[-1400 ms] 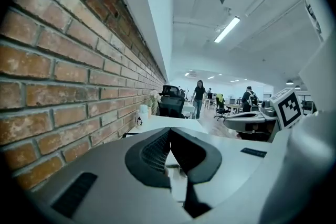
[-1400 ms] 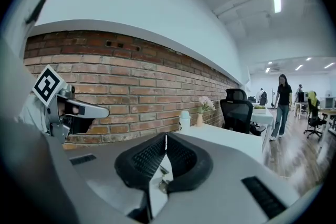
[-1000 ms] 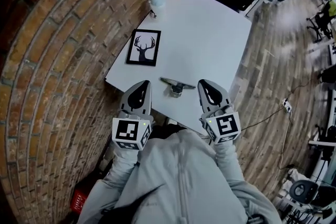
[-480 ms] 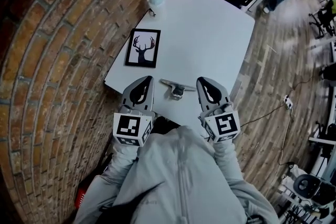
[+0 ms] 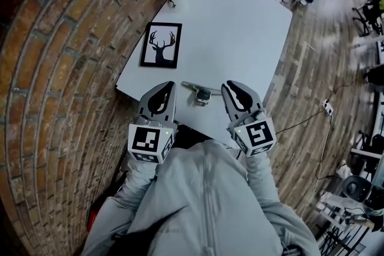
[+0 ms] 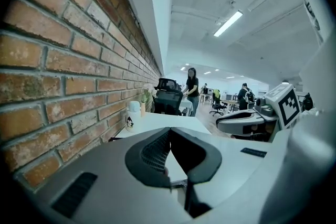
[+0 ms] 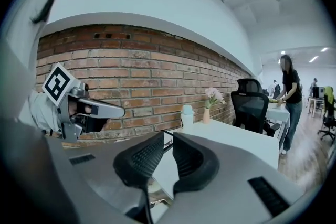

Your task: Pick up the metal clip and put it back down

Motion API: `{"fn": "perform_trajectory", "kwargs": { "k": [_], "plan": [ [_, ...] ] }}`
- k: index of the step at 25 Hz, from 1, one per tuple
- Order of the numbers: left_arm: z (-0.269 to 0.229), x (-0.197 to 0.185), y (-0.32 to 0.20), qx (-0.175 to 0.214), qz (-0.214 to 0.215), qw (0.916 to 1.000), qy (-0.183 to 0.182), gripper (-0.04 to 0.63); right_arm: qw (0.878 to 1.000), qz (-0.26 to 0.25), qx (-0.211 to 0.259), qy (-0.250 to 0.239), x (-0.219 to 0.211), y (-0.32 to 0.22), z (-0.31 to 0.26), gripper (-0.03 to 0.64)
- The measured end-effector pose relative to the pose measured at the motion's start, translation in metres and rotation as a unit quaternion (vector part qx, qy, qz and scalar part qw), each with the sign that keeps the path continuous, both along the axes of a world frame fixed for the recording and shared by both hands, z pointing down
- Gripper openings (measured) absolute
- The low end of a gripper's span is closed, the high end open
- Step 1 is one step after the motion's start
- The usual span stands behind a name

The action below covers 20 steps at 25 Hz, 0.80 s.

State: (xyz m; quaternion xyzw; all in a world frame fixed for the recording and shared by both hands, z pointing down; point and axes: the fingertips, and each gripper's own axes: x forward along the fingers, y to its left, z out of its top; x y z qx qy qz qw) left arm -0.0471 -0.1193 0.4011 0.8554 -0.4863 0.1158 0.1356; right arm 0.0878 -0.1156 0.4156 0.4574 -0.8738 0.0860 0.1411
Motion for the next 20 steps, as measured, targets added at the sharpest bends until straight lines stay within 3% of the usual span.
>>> {"fn": "perform_trajectory", "kwargs": {
  "k": [3, 8, 20],
  "plan": [
    [0.003, 0.001, 0.003, -0.004, 0.002, 1.0000, 0.001, 0.026, 1.000, -0.013, -0.014, 0.003, -0.003, 0.004, 0.008, 0.106],
    [0.009, 0.001, 0.007, -0.009, 0.004, 0.9999, 0.004, 0.026, 0.999, -0.032, -0.027, 0.019, -0.010, 0.010, 0.023, 0.152],
    [0.035, 0.004, 0.012, -0.036, 0.015, 0.9992, 0.003, 0.026, 0.986, -0.099, -0.055, 0.123, -0.029, 0.024, 0.084, 0.192]
  ]
}}
